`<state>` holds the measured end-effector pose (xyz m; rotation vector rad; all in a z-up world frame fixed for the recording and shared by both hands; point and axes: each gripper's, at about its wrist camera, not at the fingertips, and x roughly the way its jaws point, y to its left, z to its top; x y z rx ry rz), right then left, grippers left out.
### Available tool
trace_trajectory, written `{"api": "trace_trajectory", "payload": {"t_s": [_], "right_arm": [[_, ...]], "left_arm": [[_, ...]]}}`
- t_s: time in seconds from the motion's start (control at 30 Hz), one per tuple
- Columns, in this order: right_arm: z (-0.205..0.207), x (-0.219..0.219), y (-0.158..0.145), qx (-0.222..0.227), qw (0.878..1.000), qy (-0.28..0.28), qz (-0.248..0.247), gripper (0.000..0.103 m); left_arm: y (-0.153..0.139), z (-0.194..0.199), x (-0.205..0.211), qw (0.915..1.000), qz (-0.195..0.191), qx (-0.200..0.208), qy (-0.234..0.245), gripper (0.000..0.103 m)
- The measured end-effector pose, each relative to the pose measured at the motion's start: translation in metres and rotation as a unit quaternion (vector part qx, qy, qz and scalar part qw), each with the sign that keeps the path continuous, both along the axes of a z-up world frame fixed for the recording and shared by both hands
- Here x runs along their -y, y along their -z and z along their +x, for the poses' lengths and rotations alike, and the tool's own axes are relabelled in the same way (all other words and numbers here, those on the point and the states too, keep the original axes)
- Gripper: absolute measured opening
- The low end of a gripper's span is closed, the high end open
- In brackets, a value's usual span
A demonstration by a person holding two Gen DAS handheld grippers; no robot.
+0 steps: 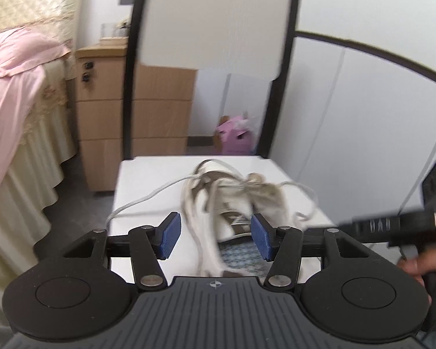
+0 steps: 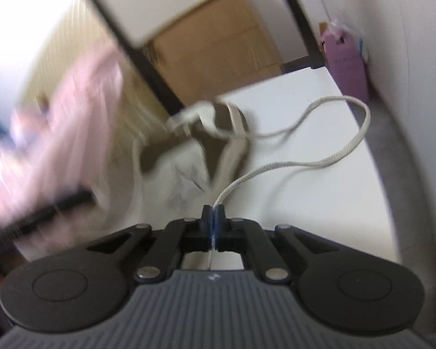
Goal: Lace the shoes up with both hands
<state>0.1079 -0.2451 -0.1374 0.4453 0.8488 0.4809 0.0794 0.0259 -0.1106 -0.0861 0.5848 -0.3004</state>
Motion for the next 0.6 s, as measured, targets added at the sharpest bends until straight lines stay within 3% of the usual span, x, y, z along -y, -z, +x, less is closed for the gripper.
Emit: {"api": "trace_trajectory", "payload": {"t_s": [0.1,0.23,0.5,0.6], "right_arm": [[-0.002,0.013,-0.002,-0.004,0.995,0.028,0.093,0.002],[-0.004,0.027,-0.005,-0.007,0.978,0.059,0.202,0.002],[-0.008,0.009,-0.018,0.014,0.974,0.014,0.228,0.002],[-0.009,0.006,-0.022,0.020,0.973,0.005,0.232,0.003]], "left_arm": [[-0.003,-0.007,0.007,0.9991,-0.008,0.018,0.038,0.058],[-0.006,-0.016,0.022,0.9951,-0.009,0.039,0.090,0.058],[0.001,-0.015,0.035,0.9920,-0.017,0.032,0.121,0.056],[0.003,-0.013,0.034,0.9917,-0.027,0.028,0.123,0.044]]}}
